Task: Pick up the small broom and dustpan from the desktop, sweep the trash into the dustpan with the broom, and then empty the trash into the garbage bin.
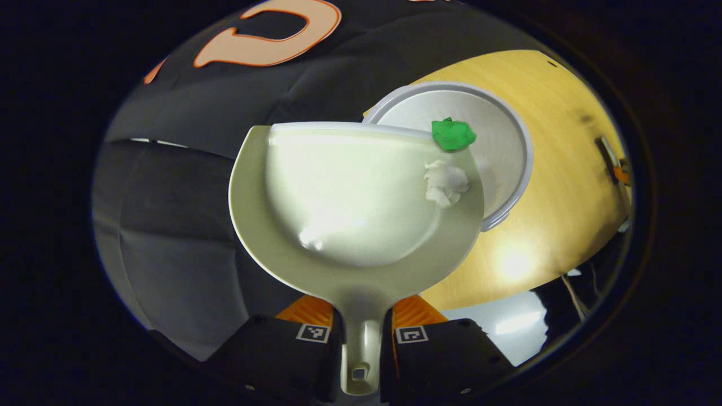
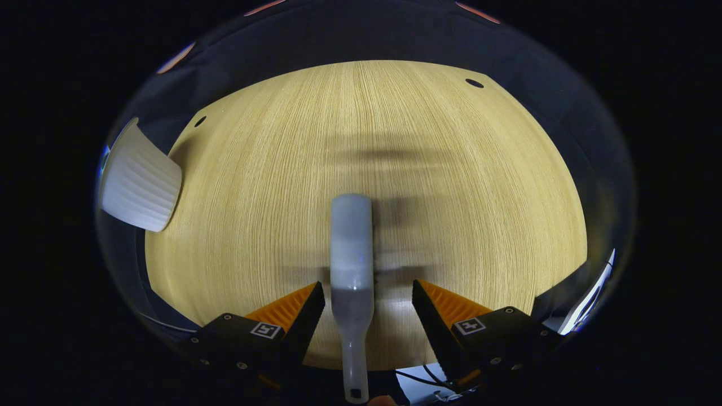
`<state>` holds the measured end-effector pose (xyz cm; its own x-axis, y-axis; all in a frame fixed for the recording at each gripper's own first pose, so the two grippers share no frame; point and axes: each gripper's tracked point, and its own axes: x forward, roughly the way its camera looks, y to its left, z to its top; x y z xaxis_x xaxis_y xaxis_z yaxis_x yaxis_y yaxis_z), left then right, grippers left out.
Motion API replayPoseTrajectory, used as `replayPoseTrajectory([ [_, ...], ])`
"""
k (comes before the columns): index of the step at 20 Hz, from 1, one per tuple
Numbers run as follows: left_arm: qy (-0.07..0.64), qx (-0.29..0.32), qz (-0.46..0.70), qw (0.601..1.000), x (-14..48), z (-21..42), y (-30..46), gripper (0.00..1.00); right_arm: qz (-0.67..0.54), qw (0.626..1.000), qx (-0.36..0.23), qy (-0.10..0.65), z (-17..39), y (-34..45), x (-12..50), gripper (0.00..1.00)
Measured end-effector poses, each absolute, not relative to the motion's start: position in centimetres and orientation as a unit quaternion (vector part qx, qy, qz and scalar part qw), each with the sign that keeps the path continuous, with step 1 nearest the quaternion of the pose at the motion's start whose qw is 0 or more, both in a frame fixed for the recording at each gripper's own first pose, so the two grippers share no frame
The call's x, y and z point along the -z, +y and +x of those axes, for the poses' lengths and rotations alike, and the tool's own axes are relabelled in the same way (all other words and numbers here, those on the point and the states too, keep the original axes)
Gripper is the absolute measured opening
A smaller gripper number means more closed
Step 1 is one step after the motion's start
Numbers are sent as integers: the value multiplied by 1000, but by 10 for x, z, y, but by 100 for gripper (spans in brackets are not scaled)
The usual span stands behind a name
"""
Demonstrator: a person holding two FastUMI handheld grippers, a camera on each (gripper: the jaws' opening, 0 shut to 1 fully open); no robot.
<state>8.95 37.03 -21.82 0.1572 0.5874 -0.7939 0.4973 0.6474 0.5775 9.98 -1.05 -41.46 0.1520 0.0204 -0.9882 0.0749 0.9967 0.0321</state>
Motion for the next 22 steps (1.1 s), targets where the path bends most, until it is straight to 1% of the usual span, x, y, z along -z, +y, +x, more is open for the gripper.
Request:
replayPoseTrajectory([
  [2,627,-32,479,613,214,93,374,28,37,758,17,651,100,-11,414,95],
  [5,610,-33,526,591,211,96,381,28,37,758,16,652,101,-11,416,95],
  [9,550,-35,638,538,200,113,377,28,37,757,13,652,101,-9,418,95],
  [11,540,-32,652,530,198,116,375,28,37,756,10,653,102,-8,417,95],
  [13,522,-25,681,512,194,120,376,27,37,756,7,653,102,-7,418,95],
  [14,521,-28,682,513,195,119,379,28,38,756,7,653,101,-8,417,95],
  [16,533,-40,651,538,196,118,374,28,37,758,5,651,102,-8,415,95],
  [17,541,-51,626,560,197,119,368,27,38,760,5,649,101,-8,415,95],
  [21,573,-77,441,686,230,119,330,27,28,764,7,644,102,-13,413,95],
  [22,583,-78,396,705,243,118,317,27,26,766,5,642,102,-13,412,95],
])
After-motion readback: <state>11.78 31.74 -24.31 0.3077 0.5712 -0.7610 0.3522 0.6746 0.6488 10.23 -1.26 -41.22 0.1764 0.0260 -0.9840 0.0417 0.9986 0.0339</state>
